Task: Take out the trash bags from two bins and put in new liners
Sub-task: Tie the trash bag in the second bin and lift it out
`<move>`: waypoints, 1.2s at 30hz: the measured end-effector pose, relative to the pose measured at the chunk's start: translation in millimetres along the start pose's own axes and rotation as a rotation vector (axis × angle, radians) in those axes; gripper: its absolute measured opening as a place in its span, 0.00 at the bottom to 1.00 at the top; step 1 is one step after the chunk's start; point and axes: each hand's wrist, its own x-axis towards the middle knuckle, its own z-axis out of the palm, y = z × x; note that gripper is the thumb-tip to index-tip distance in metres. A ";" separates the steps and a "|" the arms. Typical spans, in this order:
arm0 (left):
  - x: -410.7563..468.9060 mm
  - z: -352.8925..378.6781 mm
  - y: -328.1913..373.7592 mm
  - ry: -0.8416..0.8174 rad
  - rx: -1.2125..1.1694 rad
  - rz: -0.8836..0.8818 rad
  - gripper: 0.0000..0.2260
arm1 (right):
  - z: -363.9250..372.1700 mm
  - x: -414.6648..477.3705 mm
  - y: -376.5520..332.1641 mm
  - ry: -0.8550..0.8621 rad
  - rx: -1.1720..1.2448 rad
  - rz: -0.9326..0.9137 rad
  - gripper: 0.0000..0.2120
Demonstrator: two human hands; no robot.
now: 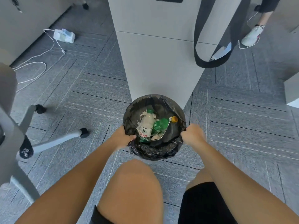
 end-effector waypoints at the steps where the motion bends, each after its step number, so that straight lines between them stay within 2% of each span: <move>1: 1.0 0.3 4.0 0.044 0.097 0.032 0.26 | 1.2 -2.7 4.9 -0.021 0.013 0.023 0.14; 4: 2.5 -0.6 15.2 0.108 0.203 0.152 0.24 | 8.5 -13.2 19.8 -0.099 0.138 0.085 0.10; 6: -0.6 -1.8 19.8 0.104 -0.022 0.172 0.19 | 10.1 -24.4 26.3 -0.222 0.271 0.112 0.03; 8: -1.9 -3.7 19.5 0.087 -0.249 0.144 0.18 | 1.1 -34.6 28.4 -0.339 0.320 0.144 0.08; 9: -0.7 -5.1 18.5 0.096 -0.309 0.092 0.21 | -5.5 -33.4 29.0 -0.335 0.298 0.148 0.11; 11: 4.6 -6.9 12.6 0.153 -0.384 -0.071 0.26 | -21.5 -16.7 30.7 -0.148 0.220 0.121 0.17; 13: 5.2 -5.9 6.7 0.145 -0.442 -0.220 0.21 | -32.6 5.1 30.9 0.044 0.193 0.109 0.18; 15: 6.6 0.2 2.7 0.074 -0.496 -0.269 0.16 | -31.5 21.0 26.2 0.047 0.250 0.128 0.17; 17: 6.3 5.8 3.9 0.070 -0.543 -0.252 0.11 | -21.4 27.9 22.9 -0.100 0.400 0.240 0.22; 20: 0.2 8.1 9.1 0.071 -0.550 -0.230 0.07 | -7.4 27.8 23.3 -0.252 0.624 0.309 0.14; 23: -6.0 6.2 8.0 0.096 -0.409 -0.211 0.08 | -7.4 27.6 23.9 -0.169 0.650 0.267 0.10; 26: -12.7 1.0 10.1 0.231 -0.367 -0.165 0.07 | -20.0 22.6 25.7 -0.053 0.650 0.209 0.11; 28: -20.0 -4.3 19.5 0.276 -0.402 -0.138 0.04 | -30.8 12.8 26.1 -0.035 0.683 0.172 0.11; 31: -29.1 -15.0 36.7 0.251 -0.498 -0.091 0.02 | -47.4 -2.1 20.2 -0.095 0.789 0.094 0.08; 34: -34.6 -15.6 49.3 0.228 -0.622 -0.048 0.06 | -59.7 -8.4 10.1 -0.073 0.893 0.077 0.08; 36: -34.5 -10.0 53.3 0.289 -0.675 -0.056 0.07 | -59.1 -2.1 8.3 -0.028 0.887 0.104 0.05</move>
